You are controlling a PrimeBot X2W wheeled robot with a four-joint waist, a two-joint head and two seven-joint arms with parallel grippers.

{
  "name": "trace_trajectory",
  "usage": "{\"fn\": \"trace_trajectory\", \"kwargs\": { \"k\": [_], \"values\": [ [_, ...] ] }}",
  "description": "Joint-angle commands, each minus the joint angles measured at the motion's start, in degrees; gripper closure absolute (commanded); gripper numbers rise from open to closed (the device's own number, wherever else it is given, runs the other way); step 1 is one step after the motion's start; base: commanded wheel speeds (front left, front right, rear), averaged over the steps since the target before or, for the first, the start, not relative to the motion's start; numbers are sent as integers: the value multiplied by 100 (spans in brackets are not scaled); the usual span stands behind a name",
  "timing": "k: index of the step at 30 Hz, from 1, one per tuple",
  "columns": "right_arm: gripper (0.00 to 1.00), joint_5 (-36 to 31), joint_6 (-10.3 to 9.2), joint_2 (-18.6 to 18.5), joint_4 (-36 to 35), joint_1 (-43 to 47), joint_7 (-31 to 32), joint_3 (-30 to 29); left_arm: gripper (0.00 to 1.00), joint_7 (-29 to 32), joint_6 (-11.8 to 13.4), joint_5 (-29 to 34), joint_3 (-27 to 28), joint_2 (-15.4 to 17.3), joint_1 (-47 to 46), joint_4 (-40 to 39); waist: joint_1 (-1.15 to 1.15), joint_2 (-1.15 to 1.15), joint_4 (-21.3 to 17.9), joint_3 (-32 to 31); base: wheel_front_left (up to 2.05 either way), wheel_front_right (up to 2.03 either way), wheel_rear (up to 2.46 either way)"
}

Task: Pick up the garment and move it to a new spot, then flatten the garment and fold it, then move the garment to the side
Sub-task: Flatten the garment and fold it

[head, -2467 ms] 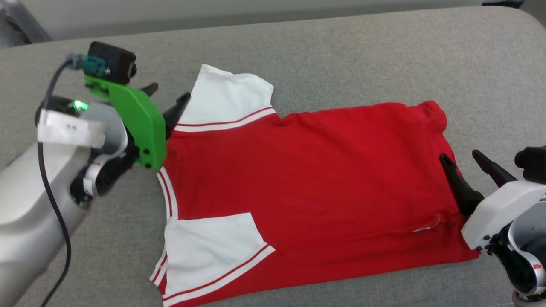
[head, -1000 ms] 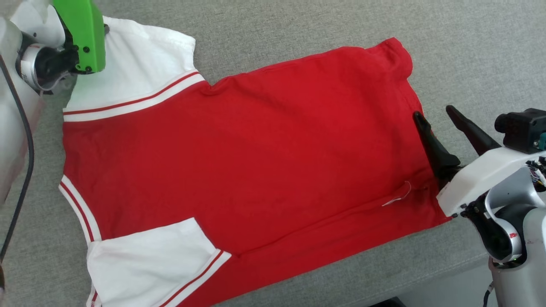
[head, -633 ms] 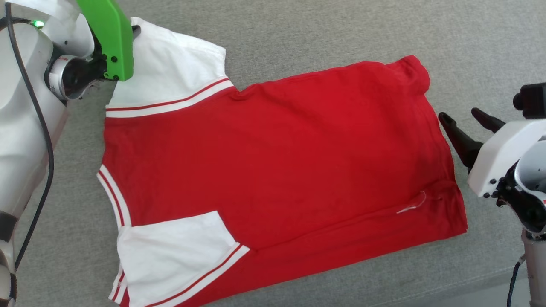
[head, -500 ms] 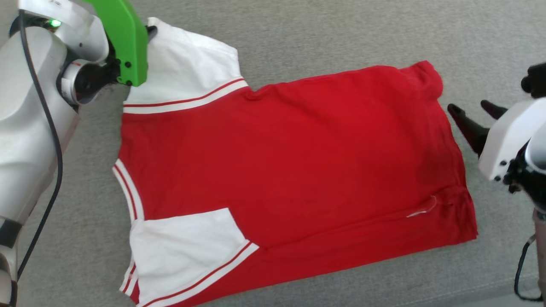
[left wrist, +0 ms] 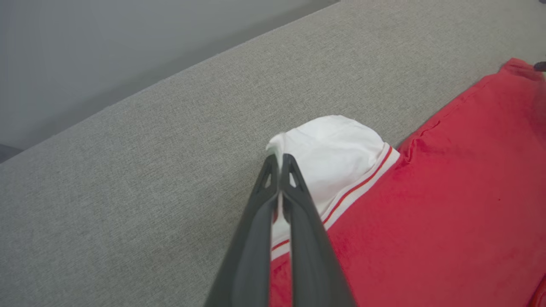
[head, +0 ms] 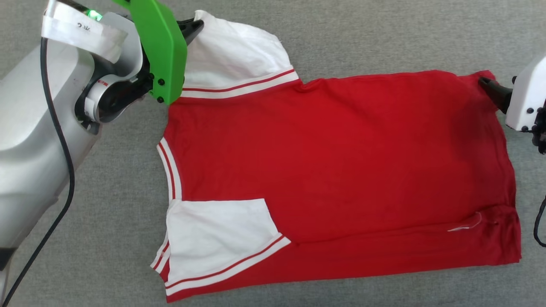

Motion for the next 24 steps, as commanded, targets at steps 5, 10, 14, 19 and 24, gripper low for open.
{"fn": "trace_trajectory", "kwargs": {
  "k": [5,10,14,19,24],
  "values": [
    [0,-150,-5,-111,455,-263,33,162,100,33,161,93,-4,114,134,-476,0,0,194,228,0,0,0],
    [0,-71,-5,-108,762,-292,-70,404,100,37,245,137,-23,154,169,-761,0,0,256,305,0,0,0],
    [0,8,-5,-158,942,-229,-169,673,100,31,282,151,-38,179,208,-865,0,0,275,320,0,0,0],
    [94,164,-5,-243,1137,-163,-405,977,100,-18,323,137,-44,208,307,-863,0,0,276,265,0,0,0],
    [100,276,-5,-332,1326,-222,-1193,871,100,-208,381,91,-3,207,489,-753,0,0,263,94,0,0,0]
  ]
}}
